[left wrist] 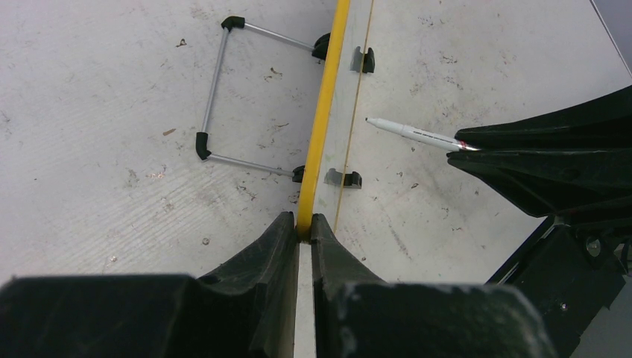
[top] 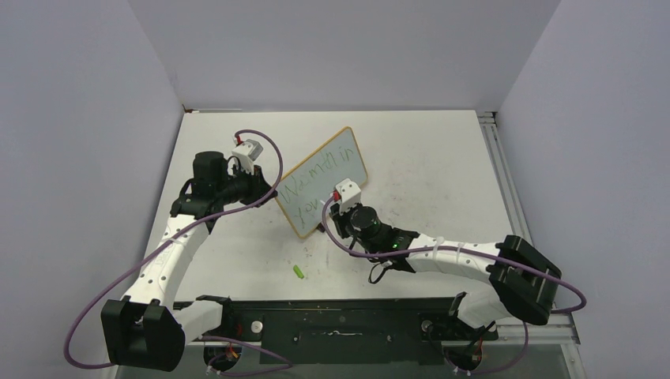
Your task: Write a sentence on the whiteboard
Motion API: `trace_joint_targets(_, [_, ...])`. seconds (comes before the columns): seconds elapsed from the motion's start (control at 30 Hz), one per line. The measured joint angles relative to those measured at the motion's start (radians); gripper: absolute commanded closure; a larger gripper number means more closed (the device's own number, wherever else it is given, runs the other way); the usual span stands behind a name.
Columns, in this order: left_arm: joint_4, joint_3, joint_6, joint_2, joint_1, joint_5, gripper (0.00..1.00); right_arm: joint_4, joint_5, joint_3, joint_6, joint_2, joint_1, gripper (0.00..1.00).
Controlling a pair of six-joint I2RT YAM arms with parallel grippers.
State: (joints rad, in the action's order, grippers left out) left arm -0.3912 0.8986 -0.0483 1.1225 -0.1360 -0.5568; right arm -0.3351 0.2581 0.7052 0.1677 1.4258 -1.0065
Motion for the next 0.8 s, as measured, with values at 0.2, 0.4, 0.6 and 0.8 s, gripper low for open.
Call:
trace_joint_targets(0.2, [0.000, 0.000, 0.000, 0.000, 0.000, -0.001, 1.00, -0.011, 0.000, 0.001, -0.003, -0.050, 0.000, 0.95])
trace_joint_targets(0.4, [0.000, 0.000, 0.000, 0.000, 0.000, -0.002, 1.00, -0.019, -0.003, 0.011, -0.011, -0.030, 0.000, 0.95])
trace_joint_targets(0.6, [0.000, 0.000, 0.000, 0.000, 0.000, -0.002, 1.00, -0.032, -0.008, 0.034, -0.018, -0.004, 0.000, 0.95])
trace_joint_targets(0.8, [0.000, 0.000, 0.000, 0.000, 0.000, -0.002, 1.00, -0.040, -0.012, 0.052, -0.019, 0.032, 0.000, 0.95])
